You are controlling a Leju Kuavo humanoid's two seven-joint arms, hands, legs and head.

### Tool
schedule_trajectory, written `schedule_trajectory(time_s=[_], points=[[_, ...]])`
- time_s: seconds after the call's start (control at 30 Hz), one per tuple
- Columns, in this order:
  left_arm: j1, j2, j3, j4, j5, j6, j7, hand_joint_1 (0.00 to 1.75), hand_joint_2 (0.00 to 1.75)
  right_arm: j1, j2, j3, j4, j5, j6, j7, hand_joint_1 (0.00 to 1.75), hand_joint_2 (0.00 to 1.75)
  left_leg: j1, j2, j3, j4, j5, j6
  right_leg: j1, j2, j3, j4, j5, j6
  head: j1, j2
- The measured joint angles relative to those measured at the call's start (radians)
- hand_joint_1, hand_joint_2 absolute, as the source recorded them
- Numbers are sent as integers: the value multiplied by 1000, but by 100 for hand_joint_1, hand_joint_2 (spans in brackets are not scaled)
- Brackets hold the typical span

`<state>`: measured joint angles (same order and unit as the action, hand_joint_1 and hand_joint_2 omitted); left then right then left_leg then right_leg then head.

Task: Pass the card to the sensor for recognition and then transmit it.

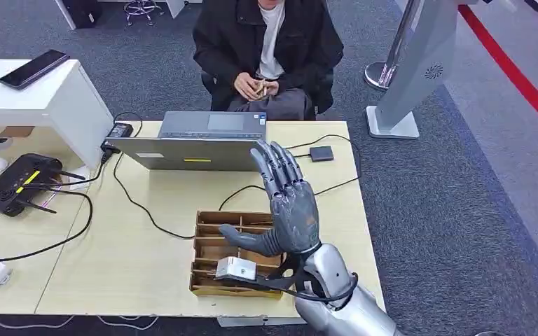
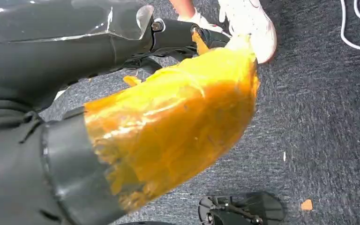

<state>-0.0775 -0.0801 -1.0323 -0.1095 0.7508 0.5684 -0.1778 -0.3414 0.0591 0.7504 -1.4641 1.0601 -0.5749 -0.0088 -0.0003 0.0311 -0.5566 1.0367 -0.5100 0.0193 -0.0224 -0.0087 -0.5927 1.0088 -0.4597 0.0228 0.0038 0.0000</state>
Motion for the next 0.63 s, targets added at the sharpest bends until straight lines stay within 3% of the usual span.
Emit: schedule_trajectory(time_s=[0.13, 0.37, 0.5, 0.63], points=[[0, -5, 0, 0, 6, 0, -1, 0, 0, 45, -3, 0, -46, -24, -9, -25, 0, 0, 1, 0, 0, 0, 0, 0, 0, 0, 0, 0, 0, 0, 0, 0], [1, -5, 0, 0, 46, 9, -13, 0, 0, 113, -10, 0, -139, -282, 2, -171, 0, 0, 1, 0, 0, 0, 0, 0, 0, 0, 0, 0, 0, 0, 0, 0], [1, -5, 0, 0, 63, 16, -22, 0, 0, 152, -19, 0, -203, -491, 68, -256, 0, 0, 1, 0, -1, 0, 0, 0, 0, 0, 0, 0, 0, 0, 0, 0], [1, -5, 0, 0, 74, 19, -25, 0, 0, 182, -34, -2, -256, -748, 185, -333, 0, 0, 1, 0, 0, 0, 0, 0, 0, 0, 0, 0, 0, 0, 0, 0]])
